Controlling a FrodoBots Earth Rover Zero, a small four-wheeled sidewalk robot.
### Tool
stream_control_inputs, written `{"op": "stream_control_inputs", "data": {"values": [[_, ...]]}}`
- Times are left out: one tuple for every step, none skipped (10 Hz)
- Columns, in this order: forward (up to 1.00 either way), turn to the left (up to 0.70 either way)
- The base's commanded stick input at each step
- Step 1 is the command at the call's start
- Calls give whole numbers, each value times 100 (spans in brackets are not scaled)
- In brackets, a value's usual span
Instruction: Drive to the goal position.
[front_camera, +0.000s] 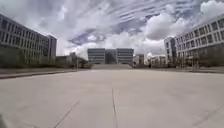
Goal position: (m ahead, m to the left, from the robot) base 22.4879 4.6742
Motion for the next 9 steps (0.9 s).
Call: {"op": "stream_control_inputs", "data": {"values": [[100, 0], [100, 0], [100, 0], [100, 0], [100, 0], [100, 0], [100, 0], [100, 0], [100, 0]]}}
